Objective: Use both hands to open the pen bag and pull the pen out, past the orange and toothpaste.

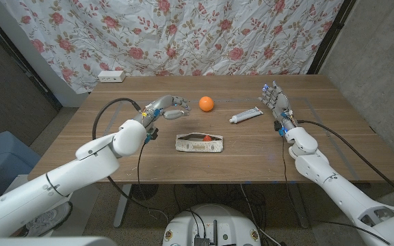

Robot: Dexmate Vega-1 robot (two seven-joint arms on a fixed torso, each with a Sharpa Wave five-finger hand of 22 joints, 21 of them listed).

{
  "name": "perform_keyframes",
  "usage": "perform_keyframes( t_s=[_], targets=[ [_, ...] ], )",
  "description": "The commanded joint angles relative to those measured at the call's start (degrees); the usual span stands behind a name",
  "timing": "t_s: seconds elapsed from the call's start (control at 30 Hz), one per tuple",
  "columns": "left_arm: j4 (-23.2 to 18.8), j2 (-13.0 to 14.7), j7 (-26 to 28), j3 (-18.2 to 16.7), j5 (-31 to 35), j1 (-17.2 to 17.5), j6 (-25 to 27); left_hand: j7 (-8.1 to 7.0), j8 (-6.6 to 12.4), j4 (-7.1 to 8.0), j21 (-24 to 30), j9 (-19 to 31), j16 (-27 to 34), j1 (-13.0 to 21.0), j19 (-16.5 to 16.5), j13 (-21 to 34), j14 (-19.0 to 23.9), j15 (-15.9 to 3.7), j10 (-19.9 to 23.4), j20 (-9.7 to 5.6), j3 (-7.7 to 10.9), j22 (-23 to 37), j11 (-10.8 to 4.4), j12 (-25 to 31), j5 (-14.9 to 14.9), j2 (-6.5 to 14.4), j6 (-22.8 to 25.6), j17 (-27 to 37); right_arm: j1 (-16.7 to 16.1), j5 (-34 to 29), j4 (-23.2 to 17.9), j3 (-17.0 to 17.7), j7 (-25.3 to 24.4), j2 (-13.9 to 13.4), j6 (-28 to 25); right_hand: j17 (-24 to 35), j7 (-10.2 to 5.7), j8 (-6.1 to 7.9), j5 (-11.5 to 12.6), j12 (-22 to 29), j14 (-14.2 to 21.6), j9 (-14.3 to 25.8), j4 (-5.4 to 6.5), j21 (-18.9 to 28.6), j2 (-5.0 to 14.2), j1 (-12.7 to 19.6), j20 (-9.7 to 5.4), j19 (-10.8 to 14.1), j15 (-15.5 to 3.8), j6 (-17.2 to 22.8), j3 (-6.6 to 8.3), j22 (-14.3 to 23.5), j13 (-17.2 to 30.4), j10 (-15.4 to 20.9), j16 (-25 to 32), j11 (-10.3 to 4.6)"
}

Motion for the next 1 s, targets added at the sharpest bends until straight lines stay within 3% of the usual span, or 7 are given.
perform_keyframes(
  t_s=[0.03, 0.5, 1.0],
  targets=[
    [-4.3, 1.2, -6.0, 6.5, 12.4, -3.9, 8.6, 0.05, 0.07, 0.13, 0.5, 0.1, 0.2, 0.9, 0.6, 0.1, 0.9, -4.39, 0.8, -0.18, -0.61, 0.1, -0.26, -0.3, -0.1, -0.2, 1.0, 0.2, -1.4, 0.5, -1.3, 0.5, -0.7, -0.6, -0.7, 0.0, -0.2, 0.14, -0.2, 0.2, 0.1, 0.2, -0.28, 0.3, 0.56, 0.1, -0.11, 0.3, -0.45, 0.5, 0.2, 0.2, 0.1, 0.4, 0.5, 0.22],
    [-4.6, -1.7, -15.1, 14.7, 30.6, -7.8, 14.5, -0.01, -0.24, 0.4, 0.5, 0.2, 0.6, 2.6, 1.2, 0.1, 3.5, -5.63, 3.2, -0.66, -2.56, 0.2, -0.77, -0.2, -0.2, -0.7, 4.8, 0.2, -2.2, 0.8, -1.5, 1.1, -1.3, -0.6, -0.2, -0.2, -0.88, 0.17, -0.3, 0.2, 0.1, 0.2, -0.64, 0.3, 0.82, 0.1, -0.25, 0.4, -0.45, 1.1, 0.31, 0.2, 0.0, 0.3, 0.7, 0.13],
    [-0.9, -8.1, -20.9, 18.4, 43.5, -7.8, 16.2, -0.03, -0.31, 0.43, 0.5, 0.2, 0.6, 3.9, 1.6, 0.1, 4.7, -6.35, 4.7, -1.05, -3.68, 0.2, -0.96, -0.3, -0.2, -0.7, 7.6, 0.2, -3.1, 1.3, -2.3, 1.6, -1.1, -1.3, -0.4, -0.3, -0.91, 0.1, -0.4, 0.2, 0.2, 0.1, -0.93, 0.3, 0.98, 0.1, -0.29, 0.4, -0.32, 1.2, 0.37, 0.2, 0.0, 0.3, 0.8, 0.09]
  ],
)
